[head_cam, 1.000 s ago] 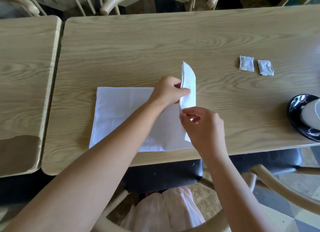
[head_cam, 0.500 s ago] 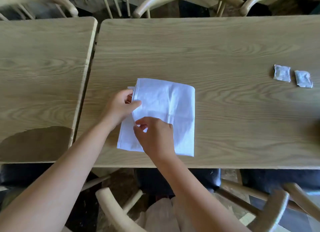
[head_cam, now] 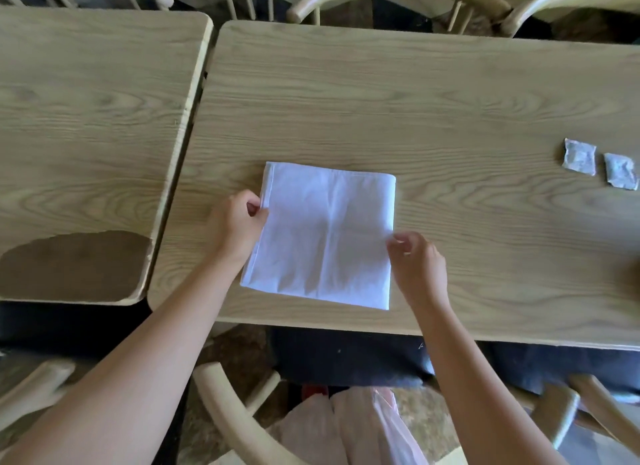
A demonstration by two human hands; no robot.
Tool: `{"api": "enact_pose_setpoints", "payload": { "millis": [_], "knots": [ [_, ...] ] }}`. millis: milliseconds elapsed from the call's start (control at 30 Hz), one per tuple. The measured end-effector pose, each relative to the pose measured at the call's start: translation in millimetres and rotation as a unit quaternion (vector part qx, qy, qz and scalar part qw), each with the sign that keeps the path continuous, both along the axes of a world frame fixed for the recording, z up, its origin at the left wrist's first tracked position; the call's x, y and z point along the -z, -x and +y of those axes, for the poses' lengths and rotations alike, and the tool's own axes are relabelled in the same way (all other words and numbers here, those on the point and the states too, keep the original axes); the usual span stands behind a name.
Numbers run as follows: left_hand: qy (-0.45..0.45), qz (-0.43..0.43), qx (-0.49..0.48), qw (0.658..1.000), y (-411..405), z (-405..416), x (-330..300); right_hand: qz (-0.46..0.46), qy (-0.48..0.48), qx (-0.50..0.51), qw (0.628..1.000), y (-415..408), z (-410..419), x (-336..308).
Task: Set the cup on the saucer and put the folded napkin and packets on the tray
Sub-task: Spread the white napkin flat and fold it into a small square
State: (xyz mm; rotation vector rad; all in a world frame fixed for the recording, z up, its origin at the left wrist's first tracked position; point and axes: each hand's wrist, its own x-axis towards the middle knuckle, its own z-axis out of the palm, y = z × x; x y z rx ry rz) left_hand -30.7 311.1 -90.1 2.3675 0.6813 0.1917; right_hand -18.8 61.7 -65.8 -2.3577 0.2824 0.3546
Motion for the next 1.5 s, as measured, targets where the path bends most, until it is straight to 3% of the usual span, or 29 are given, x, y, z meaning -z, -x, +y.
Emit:
{"api": "enact_pose_setpoints", "payload": {
  "millis": [233,400,500,567,633,733,833,900,1100,1267,1500],
  "knots": [
    [0.020,-0.004,0.008,1.000,6.9,-18.5,-1.3,0.035,-0.053,0.066,0.996,-12.0,-16.1,1.9],
    [0.049,0.033,0.055,0.997,13.9,-77.6,2.6,0.019,0.025,0.101,0.994,-6.4,-75.2,-1.4],
    [0.017,0.041,0.058,0.997,14.9,-107.8,-2.9,0.033,0.071,0.091,0.993,-1.1,-96.7,-1.7],
    [-0.039,-0.002,0.047,0.998,15.9,-117.6,-7.6,-0.007,0.140,0.064,0.988,1.1,-99.1,1.7],
    [-0.136,-0.040,0.069,0.988,12.8,-125.0,-10.3,-0.104,0.214,0.024,0.971,1.0,-92.8,5.3],
    [-0.179,-0.043,0.174,0.967,-6.0,-141.1,-9.2,-0.208,0.210,-0.113,0.949,-10.6,-68.7,11.8],
    [-0.221,0.019,0.304,0.927,-25.8,-157.7,3.4,-0.183,0.196,-0.257,0.928,-27.6,-43.1,27.4],
    [-0.218,0.064,0.338,0.913,-31.6,-160.3,13.6,-0.146,0.189,-0.288,0.927,-34.0,-37.2,40.3],
    [-0.274,0.040,0.347,0.896,-26.7,-147.2,27.1,-0.180,0.197,-0.329,0.906,-36.6,-62.6,45.6],
    [-0.261,0.053,0.281,0.922,-5.2,-118.2,29.1,-0.155,0.266,-0.286,0.907,-39.3,-100.4,47.5],
    [-0.232,0.074,0.254,0.936,0.5,-118.6,19.0,-0.138,0.272,-0.247,0.920,-30.5,-103.1,37.1]
  ]
}}
